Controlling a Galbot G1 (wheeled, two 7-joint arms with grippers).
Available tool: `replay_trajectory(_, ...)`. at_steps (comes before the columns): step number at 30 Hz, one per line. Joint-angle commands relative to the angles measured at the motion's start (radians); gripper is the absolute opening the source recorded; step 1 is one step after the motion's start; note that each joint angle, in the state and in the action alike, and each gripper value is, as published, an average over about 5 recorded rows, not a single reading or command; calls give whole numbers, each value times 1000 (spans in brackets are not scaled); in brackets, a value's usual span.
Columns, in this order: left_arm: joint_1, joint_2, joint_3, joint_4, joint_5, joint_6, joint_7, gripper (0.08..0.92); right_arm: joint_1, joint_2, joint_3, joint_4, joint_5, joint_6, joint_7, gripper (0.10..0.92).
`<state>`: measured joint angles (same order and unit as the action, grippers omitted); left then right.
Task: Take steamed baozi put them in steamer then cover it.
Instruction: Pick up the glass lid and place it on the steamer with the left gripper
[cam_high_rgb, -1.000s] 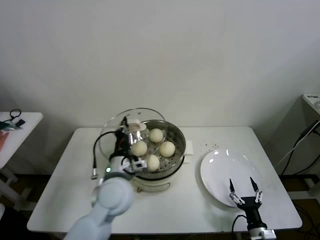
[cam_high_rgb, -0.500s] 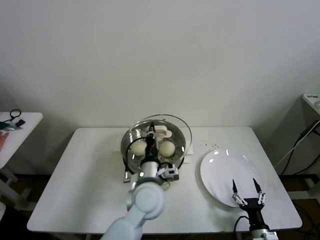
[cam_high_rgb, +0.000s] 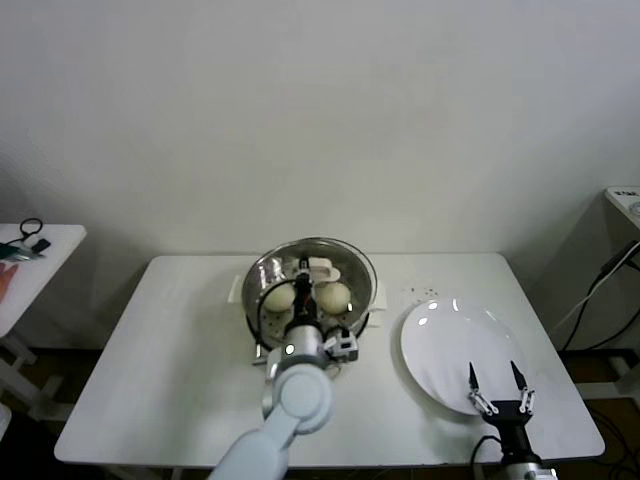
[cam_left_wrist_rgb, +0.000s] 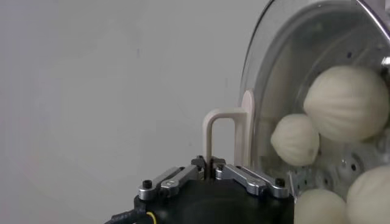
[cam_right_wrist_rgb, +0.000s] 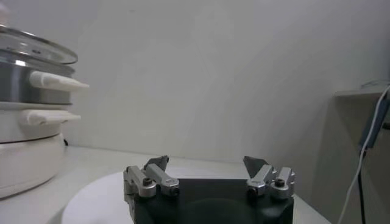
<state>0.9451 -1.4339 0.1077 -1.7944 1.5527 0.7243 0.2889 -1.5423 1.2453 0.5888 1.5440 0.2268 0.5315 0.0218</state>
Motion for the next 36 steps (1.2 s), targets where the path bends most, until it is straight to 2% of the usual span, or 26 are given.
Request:
replay_trajectory(1,-5,4,-10,33,4,-3,-12,142,-4,-2,7,1,-1,5,-1,823)
replay_trajectory(19,20,7,-15,35,-15,-17,-42,142,-12,-5,7,14,-6,10,-2,823)
replay_trajectory(26,1,38,19,-32,-118,57,-86,148,-22,-11,4,39,14,-56,-2,823)
replay_trajectory(31,11,86,29,-121,-234,61,-73,259,-37,-36,-14,71,81,-167,20,823)
replay_trajectory(36,33,111,23,-135,-263,61,-59,398,-41,-64,-42,73,92,-203,40,823)
